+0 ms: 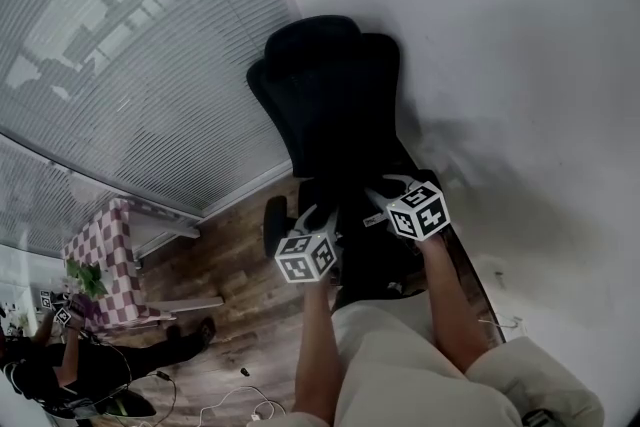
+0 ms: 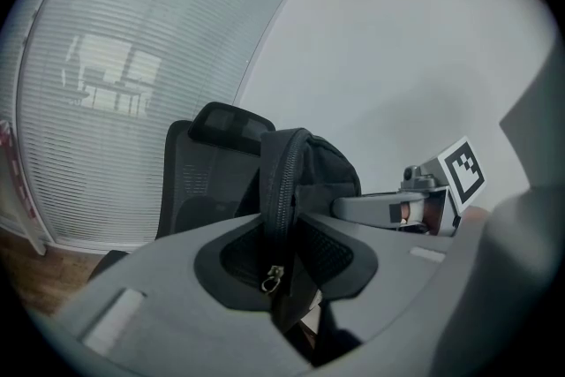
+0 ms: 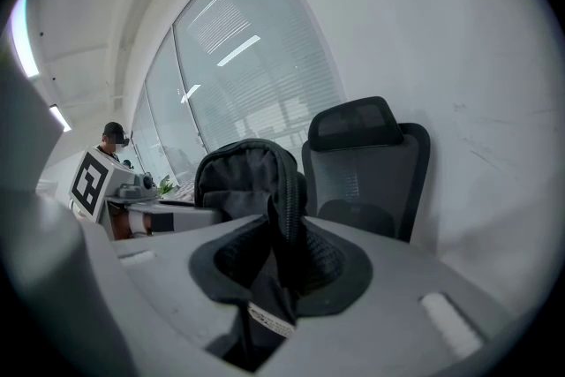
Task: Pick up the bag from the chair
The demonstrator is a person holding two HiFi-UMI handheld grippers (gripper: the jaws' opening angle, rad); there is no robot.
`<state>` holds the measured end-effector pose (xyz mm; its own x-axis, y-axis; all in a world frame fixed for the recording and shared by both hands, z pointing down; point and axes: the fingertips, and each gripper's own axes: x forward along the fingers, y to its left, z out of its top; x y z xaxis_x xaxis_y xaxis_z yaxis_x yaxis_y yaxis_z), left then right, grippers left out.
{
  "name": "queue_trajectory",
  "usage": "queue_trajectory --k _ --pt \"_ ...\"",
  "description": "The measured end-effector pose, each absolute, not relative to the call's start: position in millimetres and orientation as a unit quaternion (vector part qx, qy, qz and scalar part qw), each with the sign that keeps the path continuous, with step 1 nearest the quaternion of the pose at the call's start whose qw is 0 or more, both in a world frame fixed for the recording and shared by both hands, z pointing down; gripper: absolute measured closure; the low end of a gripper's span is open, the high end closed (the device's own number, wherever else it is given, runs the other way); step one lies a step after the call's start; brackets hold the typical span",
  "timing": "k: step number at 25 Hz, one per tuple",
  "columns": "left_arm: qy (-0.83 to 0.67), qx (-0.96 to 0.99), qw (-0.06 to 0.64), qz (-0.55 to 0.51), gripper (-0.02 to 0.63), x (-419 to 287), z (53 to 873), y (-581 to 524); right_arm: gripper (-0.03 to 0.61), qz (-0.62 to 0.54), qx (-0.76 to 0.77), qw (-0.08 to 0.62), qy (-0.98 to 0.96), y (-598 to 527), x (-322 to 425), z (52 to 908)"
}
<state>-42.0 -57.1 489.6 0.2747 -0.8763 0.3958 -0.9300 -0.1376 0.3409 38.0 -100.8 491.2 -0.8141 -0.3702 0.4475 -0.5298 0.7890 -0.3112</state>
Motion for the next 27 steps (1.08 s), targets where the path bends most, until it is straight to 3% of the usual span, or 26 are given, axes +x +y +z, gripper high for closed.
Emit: queue_trajectory --k 27 --pt "-0.587 0.759 0.274 0.06 0.52 -39.3 492.1 -78.1 0.489 0.211 0.244 0.194 -0.926 -120.6 41.2 493.3"
